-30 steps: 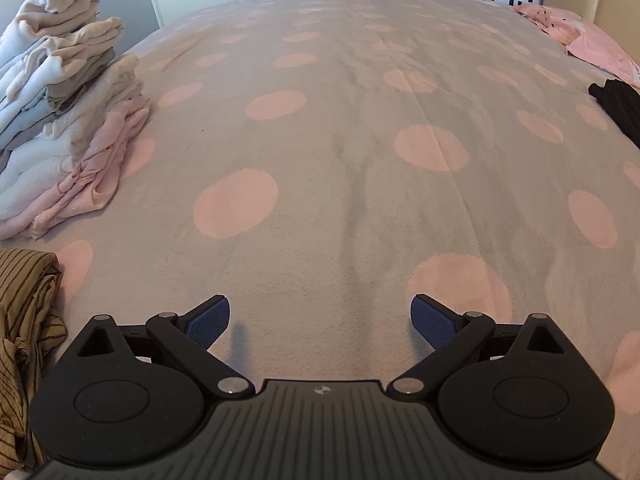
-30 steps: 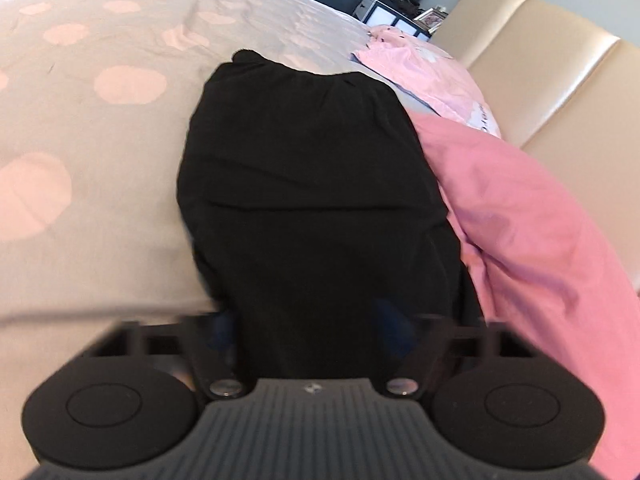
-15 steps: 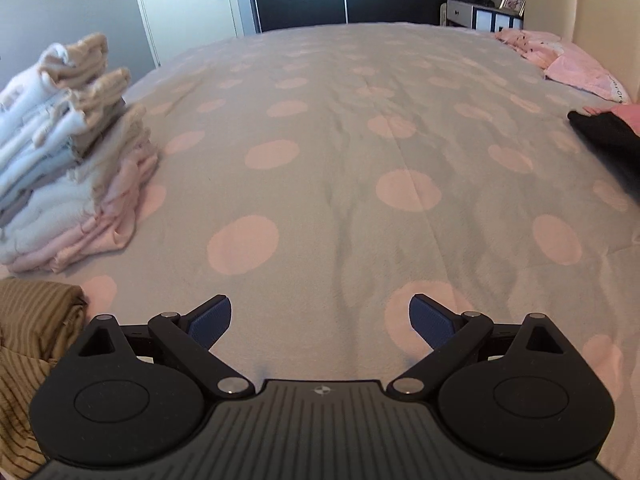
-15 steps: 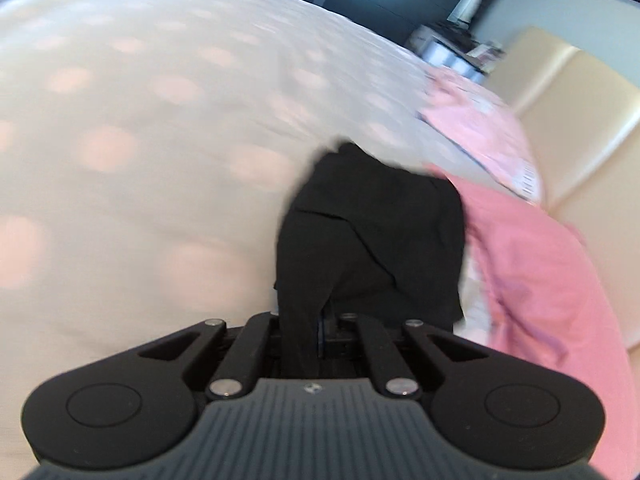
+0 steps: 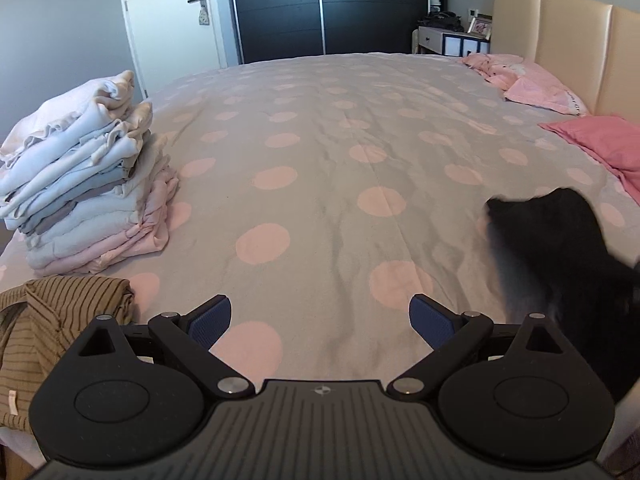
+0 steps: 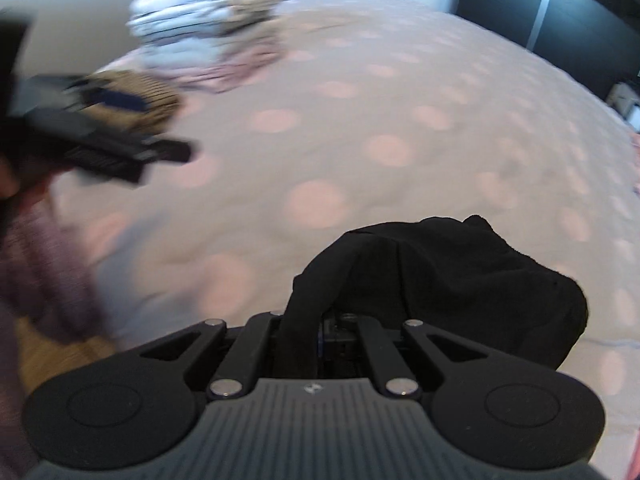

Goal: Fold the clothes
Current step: 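Drag the black trousers toward the left tool with the right tool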

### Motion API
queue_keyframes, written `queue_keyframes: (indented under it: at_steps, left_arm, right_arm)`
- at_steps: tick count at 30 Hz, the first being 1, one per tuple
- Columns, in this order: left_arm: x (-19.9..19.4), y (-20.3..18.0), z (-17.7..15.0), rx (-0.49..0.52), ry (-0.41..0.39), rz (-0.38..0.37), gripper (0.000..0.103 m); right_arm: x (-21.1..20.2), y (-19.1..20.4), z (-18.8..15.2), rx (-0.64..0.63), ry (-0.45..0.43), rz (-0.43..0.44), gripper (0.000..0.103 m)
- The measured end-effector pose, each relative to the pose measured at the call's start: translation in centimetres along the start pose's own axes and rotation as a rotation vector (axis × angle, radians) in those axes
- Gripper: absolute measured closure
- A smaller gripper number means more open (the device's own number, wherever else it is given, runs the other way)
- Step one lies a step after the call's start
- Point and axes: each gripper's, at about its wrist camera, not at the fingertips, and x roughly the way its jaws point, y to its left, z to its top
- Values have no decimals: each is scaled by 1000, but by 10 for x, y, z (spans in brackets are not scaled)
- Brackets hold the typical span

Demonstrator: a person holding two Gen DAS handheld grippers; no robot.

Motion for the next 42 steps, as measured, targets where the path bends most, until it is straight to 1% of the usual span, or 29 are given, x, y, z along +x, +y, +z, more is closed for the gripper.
queue_keyframes:
  at_steps: [4, 9, 11, 14, 15, 17, 21, 23, 27, 29, 31, 33, 35, 38, 40, 42]
  left_arm:
    - [-17, 3, -13, 43, 1, -19, 5]
    - [-21, -3, -25, 98, 33, -60, 5]
    - [-18, -9, -28, 107, 53, -100, 6]
    - [-11, -20, -31, 113, 87, -166, 6]
    - [-9, -24, -32, 114, 93, -183, 6]
    - [-4, -31, -33, 119, 101, -212, 7]
    - [8, -46, -33, 131, 128, -266, 9]
    - [17, -53, -31, 150, 138, -270, 9]
    - [37, -59, -30, 146, 172, -283, 11]
    - [47, -62, -30, 135, 194, -295, 18]
    - [58, -64, -30, 123, 216, -308, 23]
    - [68, -66, -30, 112, 238, -320, 24]
    - [76, -68, -30, 97, 240, -326, 26]
    - [87, -71, -22, 89, 220, -317, 27]
    - [94, -72, -17, 83, 207, -311, 27]
    - [105, -74, -11, 64, 217, -314, 27]
  right_arm:
    - [-10, 34, -32, -17, 54, 128, 99]
    - [-13, 55, -72, -21, 145, 170, 98]
    - [-12, 50, -84, 0, 166, 156, 92]
    - [-16, 44, -93, 55, 168, 147, 77]
    - [-20, 44, -94, 55, 162, 147, 72]
    - [-29, 44, -95, 56, 151, 147, 69]
    - [-45, 31, -86, 65, 126, 166, 57]
    - [-50, 20, -81, 70, 116, 158, 55]
    - [-43, -3, -68, 104, 84, 92, 54]
    - [-34, -13, -62, 110, 79, 49, 54]
    - [-22, -21, -55, 107, 81, 4, 54]
    - [-10, -30, -50, 116, 80, -27, 54]
    - [3, -39, -45, 127, 79, -55, 54]
    - [22, -62, -43, 190, 94, -62, 54]
    - [30, -80, -42, 232, 107, -84, 54]
    - [37, -98, -41, 272, 116, -111, 54]
